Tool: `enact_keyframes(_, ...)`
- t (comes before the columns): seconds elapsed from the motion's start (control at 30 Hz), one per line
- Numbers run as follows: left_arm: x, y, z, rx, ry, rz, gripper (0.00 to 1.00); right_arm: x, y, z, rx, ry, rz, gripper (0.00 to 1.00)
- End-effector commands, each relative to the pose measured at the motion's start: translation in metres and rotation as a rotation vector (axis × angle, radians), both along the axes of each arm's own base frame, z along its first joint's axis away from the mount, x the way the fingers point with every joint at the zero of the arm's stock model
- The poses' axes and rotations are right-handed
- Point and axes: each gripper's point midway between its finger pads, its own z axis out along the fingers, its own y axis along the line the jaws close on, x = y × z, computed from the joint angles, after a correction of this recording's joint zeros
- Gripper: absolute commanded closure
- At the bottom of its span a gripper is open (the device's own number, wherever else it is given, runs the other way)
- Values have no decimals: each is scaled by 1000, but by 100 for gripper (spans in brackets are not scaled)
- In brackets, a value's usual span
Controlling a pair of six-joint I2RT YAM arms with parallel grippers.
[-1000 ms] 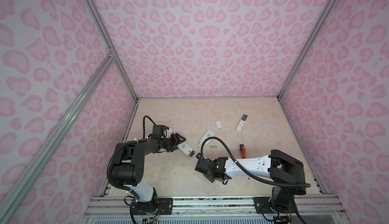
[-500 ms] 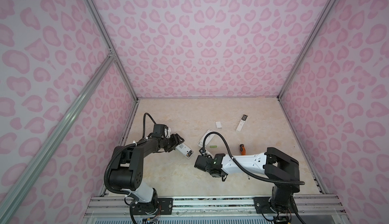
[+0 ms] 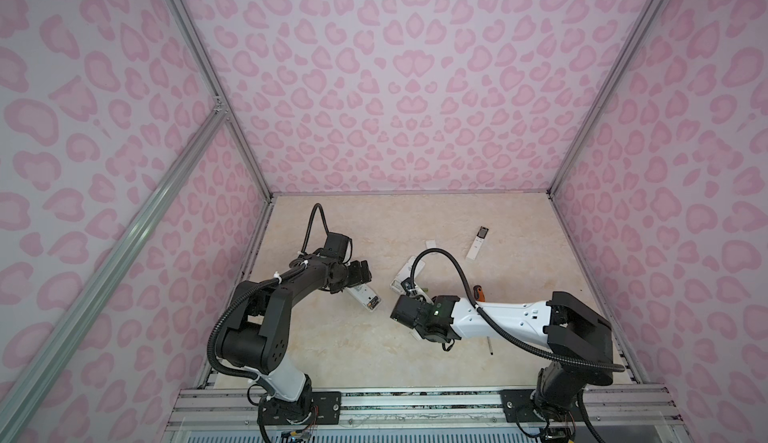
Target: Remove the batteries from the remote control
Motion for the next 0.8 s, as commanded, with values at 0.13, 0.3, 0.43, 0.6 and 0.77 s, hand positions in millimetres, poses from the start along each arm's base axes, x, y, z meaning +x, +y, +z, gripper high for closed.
enact_keyframes(0.13,0,4,5,103,-8,-43,2,8,4,16,110,-28,-30,58)
enact_keyframes(0.3,-1,-12,5,81,-10,-94,2,15,10,25,247,-21,-54,58)
enact_keyframes(0.43,1,-28,17,56,-57,-159,2,20,8,21,386,30,-94,57)
enact_keyframes(0.6,6,-10,20,196,-75,-152,2,23,7,22,467,50,-110,56)
enact_keyframes(0.77,6,-4,12,268,-69,-164,2,25,5,22,470,45,-121,56)
